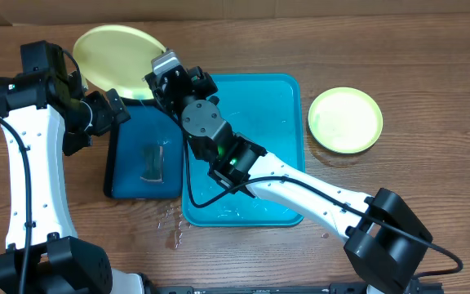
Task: Clean dirty plates on tray and stack at the side
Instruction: 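Hold the yellow plate tilted above the black tray to drain, right gripper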
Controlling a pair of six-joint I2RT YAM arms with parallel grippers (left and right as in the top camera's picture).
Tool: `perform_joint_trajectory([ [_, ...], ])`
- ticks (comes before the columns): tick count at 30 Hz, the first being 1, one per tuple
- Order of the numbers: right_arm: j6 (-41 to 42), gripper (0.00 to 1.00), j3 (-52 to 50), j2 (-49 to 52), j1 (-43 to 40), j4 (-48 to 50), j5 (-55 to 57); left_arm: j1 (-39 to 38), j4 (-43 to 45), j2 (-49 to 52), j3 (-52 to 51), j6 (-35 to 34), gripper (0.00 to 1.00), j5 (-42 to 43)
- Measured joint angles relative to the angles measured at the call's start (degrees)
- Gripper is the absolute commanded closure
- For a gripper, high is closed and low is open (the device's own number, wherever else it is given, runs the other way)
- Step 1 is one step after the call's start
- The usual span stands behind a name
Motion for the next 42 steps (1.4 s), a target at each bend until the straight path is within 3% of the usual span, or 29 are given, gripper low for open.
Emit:
perform_joint_trajectory([
  [12,-6.32,0.96,0.0,0.0,0.0,3.72,0.7,0.0,0.0,0.0,0.0,0.02,0.0,0.0],
  [42,-6.6,0.96,0.0,0.0,0.0,3.85,0.66,0.0,-0.02,0.0,0.0,0.0,0.0,0.0],
])
